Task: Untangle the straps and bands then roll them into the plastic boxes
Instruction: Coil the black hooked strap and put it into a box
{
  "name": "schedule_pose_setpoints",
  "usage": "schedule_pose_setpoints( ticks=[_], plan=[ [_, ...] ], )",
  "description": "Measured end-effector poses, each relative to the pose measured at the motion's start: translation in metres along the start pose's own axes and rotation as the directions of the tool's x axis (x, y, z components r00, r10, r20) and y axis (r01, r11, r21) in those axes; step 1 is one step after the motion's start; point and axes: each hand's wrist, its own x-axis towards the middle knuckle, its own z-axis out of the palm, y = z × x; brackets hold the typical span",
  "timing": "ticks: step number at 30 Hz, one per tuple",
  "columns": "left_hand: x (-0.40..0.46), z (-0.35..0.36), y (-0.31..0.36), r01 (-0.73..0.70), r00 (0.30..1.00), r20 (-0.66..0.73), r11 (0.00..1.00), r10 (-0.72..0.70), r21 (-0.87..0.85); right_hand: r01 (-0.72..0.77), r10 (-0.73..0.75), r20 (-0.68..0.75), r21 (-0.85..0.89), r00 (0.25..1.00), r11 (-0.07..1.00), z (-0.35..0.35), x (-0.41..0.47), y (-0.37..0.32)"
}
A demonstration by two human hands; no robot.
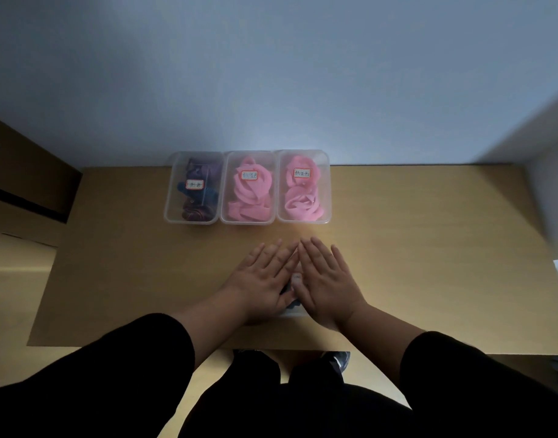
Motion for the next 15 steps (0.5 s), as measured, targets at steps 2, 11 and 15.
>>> schedule_pose_setpoints(
  ticks=[2,11,15],
  plan=[
    [0.000,0.001,0.000,0.007,1.000,-0.014,1.000,-0.007,-0.005,-0.015,0.015,0.033,-0.002,0.999,1.000,0.000,0.000,-0.001],
    [0.000,-0.017,0.001,0.127,0.980,0.168,0.989,-0.112,-0.081,-0.212,0.213,0.010,0.148,0.977,0.966,-0.009,0.003,-0.003],
    [-0.008,-0.024,0.005,0.313,0.938,0.208,0.935,-0.277,-0.166,-0.538,0.528,0.126,0.321,0.840,0.780,-0.026,-0.001,0.000]
  ],
)
